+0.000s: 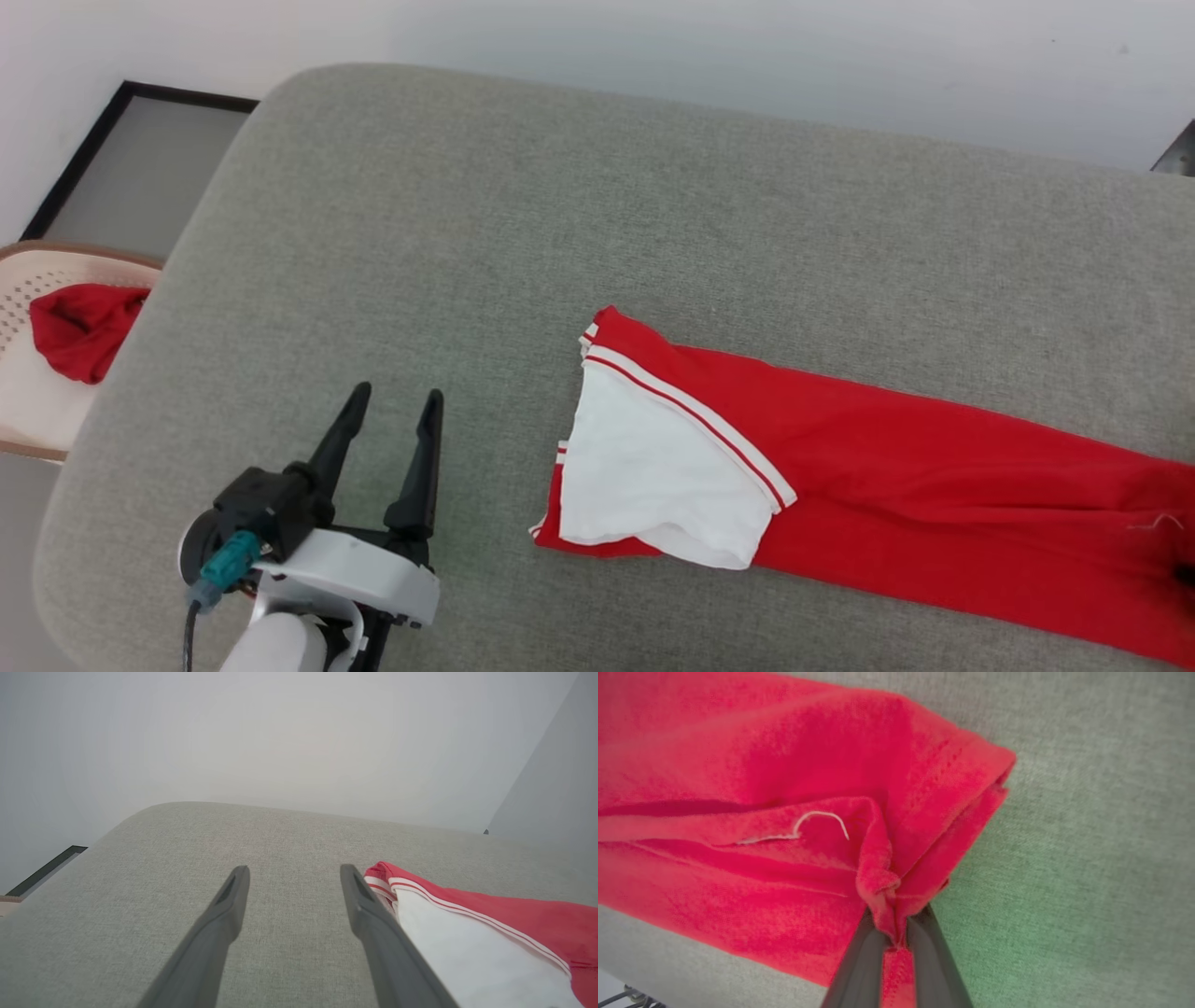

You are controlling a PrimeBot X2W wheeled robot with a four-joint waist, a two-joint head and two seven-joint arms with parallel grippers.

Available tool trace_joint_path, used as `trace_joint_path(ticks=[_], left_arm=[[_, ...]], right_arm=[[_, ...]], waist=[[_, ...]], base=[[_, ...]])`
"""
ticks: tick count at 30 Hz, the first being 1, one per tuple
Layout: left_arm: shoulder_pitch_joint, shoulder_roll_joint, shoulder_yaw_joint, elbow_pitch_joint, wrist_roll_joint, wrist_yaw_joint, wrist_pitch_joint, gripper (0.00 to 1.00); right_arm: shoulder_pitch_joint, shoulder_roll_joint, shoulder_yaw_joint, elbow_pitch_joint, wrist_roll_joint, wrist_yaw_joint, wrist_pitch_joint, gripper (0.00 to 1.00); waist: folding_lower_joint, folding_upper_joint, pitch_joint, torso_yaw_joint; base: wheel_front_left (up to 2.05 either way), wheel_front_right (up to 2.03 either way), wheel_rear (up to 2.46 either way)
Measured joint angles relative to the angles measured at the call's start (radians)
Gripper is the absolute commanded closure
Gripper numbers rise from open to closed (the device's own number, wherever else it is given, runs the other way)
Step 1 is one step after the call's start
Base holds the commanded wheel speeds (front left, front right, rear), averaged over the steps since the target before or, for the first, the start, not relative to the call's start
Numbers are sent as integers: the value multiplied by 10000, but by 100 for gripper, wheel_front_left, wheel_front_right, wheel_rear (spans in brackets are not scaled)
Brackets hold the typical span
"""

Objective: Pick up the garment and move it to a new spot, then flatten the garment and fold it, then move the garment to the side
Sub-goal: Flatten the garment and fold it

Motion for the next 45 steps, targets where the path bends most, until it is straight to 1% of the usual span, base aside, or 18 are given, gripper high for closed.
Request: trace_joint_path(ticks=[4,8,12,15,18,19,20,22,25,29,32,36,38,45], left_arm=[[18,-205,290,77,201,-190,0,0],[44,-318,627,84,316,-357,0,0],[87,-491,917,56,422,-502,0,0],[126,-566,1068,56,499,-593,-2,0],[125,-591,1200,6,566,-677,0,0],[121,-579,1256,-6,577,-708,-2,0],[96,-571,1300,-6,598,-715,0,0],[65,-570,1363,-38,652,-748,0,0],[-12,-589,1358,-21,704,-805,0,0],[-147,-602,1377,19,765,-876,-2,0],[-173,-663,1388,88,784,-905,-2,0],[-137,-817,1448,198,792,-953,0,0],[-103,-888,1453,249,792,-965,0,0],[87,-1076,1542,414,792,-978,-2,0]], right_arm=[[-205,98,-184,25,-59,0,-393,100],[-448,-33,-564,176,-182,0,-813,100],[-582,-460,-1099,451,-464,0,-1156,100],[-564,-915,-1465,577,-809,0,-1394,100],[-548,-1277,-2065,723,-1256,2,-1657,100],[-551,-1313,-2151,656,-1360,-19,-1835,100],[-540,-1352,-1950,476,-1181,-21,-1595,100],[-563,-1285,-1778,313,-1519,4,-1697,100],[-766,-1306,-2171,493,-1816,0,-1868,100],[-791,-1254,-2125,466,-2082,2,-1827,100],[-859,-1202,-2220,437,-2013,0,-1822,100],[-913,-951,-2027,-134,-1425,0,-1565,100],[-833,-972,-1812,-589,-1162,0,-1469,100],[-310,-838,-560,-2951,-270,-2,-821,100]], waist=[[0,0,59,-115],[0,0,137,-300],[0,0,238,-538],[0,0,335,-732],[0,0,453,-926],[0,0,501,-984],[0,0,549,-1042],[0,0,638,-1152],[0,0,764,-1296],[0,0,887,-1378],[0,0,883,-1359],[0,0,764,-1278],[0,0,679,-1228],[0,0,328,-1030]], base=[[0,0,0],[0,0,0],[0,0,0],[0,0,0],[0,0,0],[0,0,0],[0,0,0],[0,0,0],[0,0,0],[0,0,0],[0,0,0],[0,0,0],[0,0,0],[0,0,0]])
